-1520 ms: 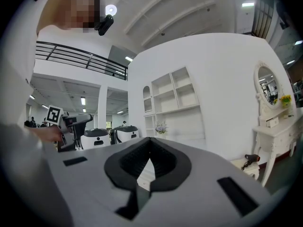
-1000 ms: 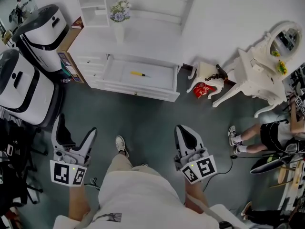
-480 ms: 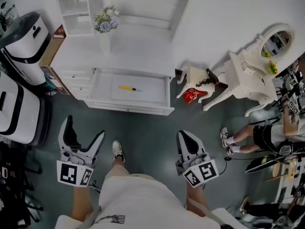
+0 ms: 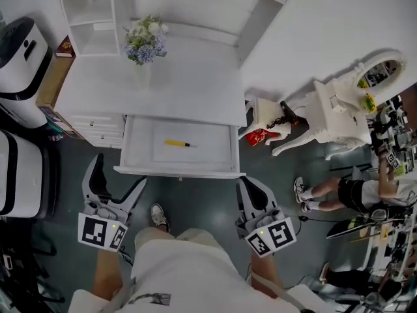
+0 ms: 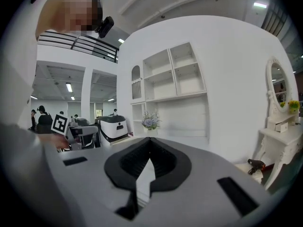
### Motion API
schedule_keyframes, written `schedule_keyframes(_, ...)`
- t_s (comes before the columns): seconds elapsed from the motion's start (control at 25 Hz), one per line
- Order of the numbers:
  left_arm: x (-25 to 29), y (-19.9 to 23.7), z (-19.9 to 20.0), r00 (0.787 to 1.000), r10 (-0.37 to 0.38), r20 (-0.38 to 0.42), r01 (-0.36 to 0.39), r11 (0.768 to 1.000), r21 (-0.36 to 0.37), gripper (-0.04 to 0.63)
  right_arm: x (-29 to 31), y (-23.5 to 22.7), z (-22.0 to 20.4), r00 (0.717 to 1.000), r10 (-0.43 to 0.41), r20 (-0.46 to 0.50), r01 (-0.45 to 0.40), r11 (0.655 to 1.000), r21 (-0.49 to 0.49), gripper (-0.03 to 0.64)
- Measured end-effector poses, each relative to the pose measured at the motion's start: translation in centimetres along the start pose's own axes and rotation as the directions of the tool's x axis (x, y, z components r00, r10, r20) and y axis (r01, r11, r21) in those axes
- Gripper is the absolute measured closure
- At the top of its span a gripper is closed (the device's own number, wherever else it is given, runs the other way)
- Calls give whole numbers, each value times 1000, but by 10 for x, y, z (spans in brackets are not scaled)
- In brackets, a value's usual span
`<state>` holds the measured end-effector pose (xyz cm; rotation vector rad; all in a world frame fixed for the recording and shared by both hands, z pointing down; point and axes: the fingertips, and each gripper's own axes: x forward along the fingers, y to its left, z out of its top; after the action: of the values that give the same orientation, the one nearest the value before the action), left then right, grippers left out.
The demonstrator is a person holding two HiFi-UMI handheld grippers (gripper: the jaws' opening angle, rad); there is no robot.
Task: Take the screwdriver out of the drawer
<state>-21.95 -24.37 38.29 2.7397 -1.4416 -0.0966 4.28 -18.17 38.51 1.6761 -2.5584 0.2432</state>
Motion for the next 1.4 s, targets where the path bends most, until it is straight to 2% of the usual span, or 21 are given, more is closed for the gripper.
schedule_keyframes(0.16, 41, 21, -9, 998, -52, -33, 51, 998, -25, 114, 22, -13, 6, 999, -49, -8, 49, 998, 28, 607)
schedule_keyframes(0.36, 86, 2, -25, 989, -129, -75, 126, 991, -39, 114, 22, -48, 0, 993, -113, -35, 115, 992, 56, 607)
schedule_keyframes(0.52, 110, -10, -41, 982, -142, -128, 137, 990, -43, 114, 35, -73, -2, 995, -100, -27, 102, 992, 72, 607)
schedule_keyframes(0.68, 132, -21, -61, 972, -119, -204, 116, 993, -26, 114, 52, -104, 3, 998, -67, 0, 67, 995, 72, 607)
schedule_keyframes(0.8, 151, -22, -83, 955, -119, -272, 126, 992, 7, 114, 67, -125, 3, 998, -52, 16, 51, 995, 88, 607)
schedule_keyframes(0.92, 169, -23, -118, 926, -107, -361, 127, 991, 31, 114, 79, -137, -2, 999, -28, 14, 27, 994, 109, 607)
schedule_keyframes(1.04, 190, -26, -172, 883, -98, -459, 127, 991, 34, 114, 88, -148, -7, 1000, -11, 1, 11, 992, 124, 607)
schedule_keyframes(1.16, 206, -30, -232, 816, -110, -568, 163, 986, 44, 114, 89, -156, -8, 1000, -12, -11, 13, 994, 111, 607)
schedule_keyframes(1.28, 217, -38, -285, 727, -141, -672, 263, 961, 83, 115, 79, -170, -12, 999, -44, -32, 47, 994, 103, 607)
schedule_keyframes(1.4, 222, -45, -330, 621, -180, -763, 373, 924, 85, 117, 64, -185, -18, 994, -92, -58, 97, 990, 101, 607)
